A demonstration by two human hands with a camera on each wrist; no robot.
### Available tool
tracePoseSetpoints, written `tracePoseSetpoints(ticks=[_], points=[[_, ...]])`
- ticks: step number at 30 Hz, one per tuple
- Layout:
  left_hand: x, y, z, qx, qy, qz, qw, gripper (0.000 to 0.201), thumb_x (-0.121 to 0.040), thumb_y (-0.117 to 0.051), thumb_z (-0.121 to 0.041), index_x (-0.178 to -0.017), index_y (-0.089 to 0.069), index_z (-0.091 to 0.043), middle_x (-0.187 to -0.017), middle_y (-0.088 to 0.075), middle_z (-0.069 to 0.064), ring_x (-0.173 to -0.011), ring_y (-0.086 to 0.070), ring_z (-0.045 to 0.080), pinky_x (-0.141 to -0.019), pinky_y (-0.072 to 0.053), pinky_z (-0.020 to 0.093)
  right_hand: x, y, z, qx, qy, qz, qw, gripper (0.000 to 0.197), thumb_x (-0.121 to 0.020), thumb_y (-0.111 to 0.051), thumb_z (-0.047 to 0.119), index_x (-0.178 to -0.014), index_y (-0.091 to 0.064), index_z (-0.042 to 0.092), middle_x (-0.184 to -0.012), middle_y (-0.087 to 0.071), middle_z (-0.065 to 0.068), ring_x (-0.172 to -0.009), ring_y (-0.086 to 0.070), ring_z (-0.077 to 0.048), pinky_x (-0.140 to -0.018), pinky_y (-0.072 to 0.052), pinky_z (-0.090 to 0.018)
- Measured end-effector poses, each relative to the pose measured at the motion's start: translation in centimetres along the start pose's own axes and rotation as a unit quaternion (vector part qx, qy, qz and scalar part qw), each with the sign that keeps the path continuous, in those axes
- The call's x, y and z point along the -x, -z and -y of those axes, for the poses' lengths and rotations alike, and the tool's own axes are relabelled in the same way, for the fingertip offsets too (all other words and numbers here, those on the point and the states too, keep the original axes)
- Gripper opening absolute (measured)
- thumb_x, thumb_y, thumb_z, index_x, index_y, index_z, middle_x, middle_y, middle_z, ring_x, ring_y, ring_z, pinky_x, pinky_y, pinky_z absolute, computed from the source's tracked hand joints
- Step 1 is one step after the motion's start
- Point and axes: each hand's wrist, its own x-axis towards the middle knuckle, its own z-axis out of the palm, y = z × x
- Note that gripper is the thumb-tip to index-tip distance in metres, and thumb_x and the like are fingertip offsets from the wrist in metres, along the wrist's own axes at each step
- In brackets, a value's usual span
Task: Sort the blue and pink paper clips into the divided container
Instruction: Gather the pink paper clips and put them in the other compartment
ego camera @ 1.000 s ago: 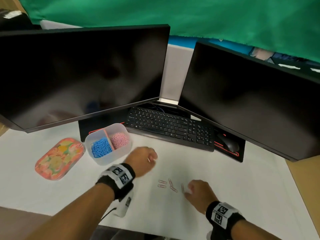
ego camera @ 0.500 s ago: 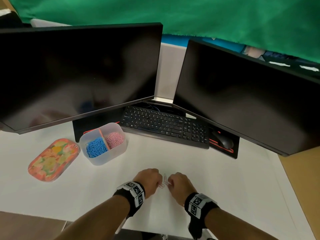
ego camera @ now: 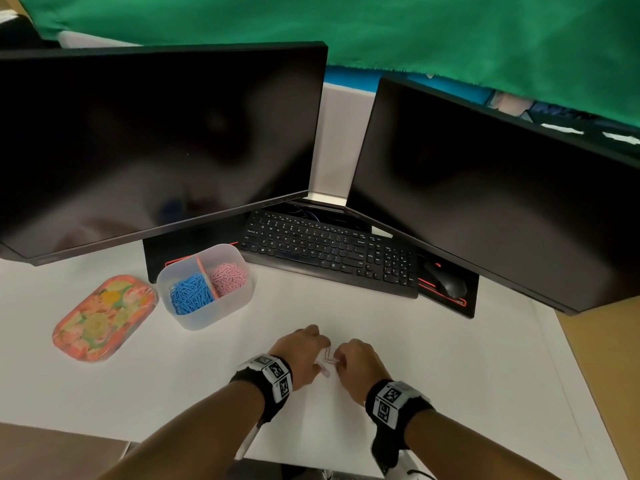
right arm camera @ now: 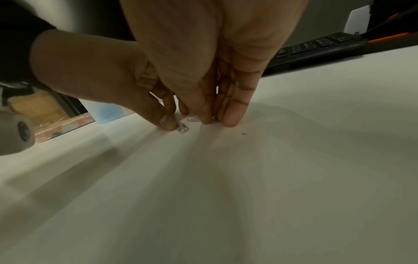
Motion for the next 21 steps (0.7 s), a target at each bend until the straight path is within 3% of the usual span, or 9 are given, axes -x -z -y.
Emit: tracePoseSetpoints(ticks=[5,8,11,13,17,21], points=[[-0.2,0.0,-0.1,0.02,-0.011,-0.001,1.0,0.021,-0.087,-0.058,-0.022,-0.106,-0.063,-0.028,-0.106,-0.051,-0.002,-0.097,-0.058,0.02,-0.081,-0.053,0.034,-0.4,0.1,0.1,-0.011,0.026,0.013,0.999,0.021,-0.092,-0.047,0.016,-0.087,-0.067,0.009,-0.085,-0.054,-0.002,-0.078,-0.054,-0.018,-0.067,-0.045,-0.026],[-0.1,-0.2,0.2,0.033,0.002,-0.01,0.999,0.023,-0.087,-0.058,-0.022,-0.108,-0.063,-0.029,-0.106,-0.052,-0.001,-0.097,-0.059,0.02,-0.081,-0.052,0.032,-0.7,0.1,-0.4,-0.038,0.034,0.004,0.999,0.01,-0.088,-0.054,0.019,-0.096,-0.061,0.016,-0.092,-0.054,0.002,-0.083,-0.055,-0.017,-0.074,-0.05,-0.029],[0.0,-0.7,0.5,0.043,0.025,-0.024,0.998,0.037,-0.087,-0.06,-0.024,-0.124,-0.056,-0.025,-0.116,-0.05,-0.001,-0.104,-0.058,0.021,-0.086,-0.05,0.031,-0.4,0.2,-1.1,-0.035,0.045,0.013,0.998,0.045,-0.083,-0.063,0.036,-0.123,-0.047,0.023,-0.113,-0.048,0.005,-0.097,-0.055,-0.015,-0.075,-0.046,-0.022],[0.0,-0.9,0.6,0.053,0.045,-0.03,0.997,0.043,-0.087,-0.062,-0.029,-0.129,-0.051,-0.024,-0.12,-0.048,-0.003,-0.106,-0.057,0.02,-0.086,-0.049,0.03,-0.3,0.5,-1.1,-0.005,0.076,0.038,0.996,0.059,-0.08,-0.063,0.045,-0.131,-0.041,0.023,-0.119,-0.041,0.005,-0.102,-0.052,-0.015,-0.077,-0.045,-0.021],[-0.2,-0.8,0.4,0.06,0.056,-0.03,0.996,0.037,-0.089,-0.06,-0.031,-0.124,-0.055,-0.023,-0.119,-0.05,-0.002,-0.103,-0.059,0.02,-0.083,-0.046,0.026,-0.3,0.5,-0.7,0.037,0.115,0.053,0.991,0.041,-0.087,-0.06,0.039,-0.12,-0.055,0.015,-0.116,-0.045,0.001,-0.102,-0.053,-0.018,-0.086,-0.048,-0.029],[-0.2,-0.5,0.2,0.061,0.067,-0.037,0.995,0.034,-0.09,-0.058,-0.04,-0.118,-0.06,-0.02,-0.113,-0.055,-0.001,-0.099,-0.06,0.02,-0.083,-0.048,0.027,-0.4,0.1,-0.3,0.063,0.124,0.046,0.989,0.028,-0.097,-0.047,0.029,-0.108,-0.062,0.009,-0.11,-0.053,-0.005,-0.1,-0.055,-0.022,-0.083,-0.046,-0.03]])
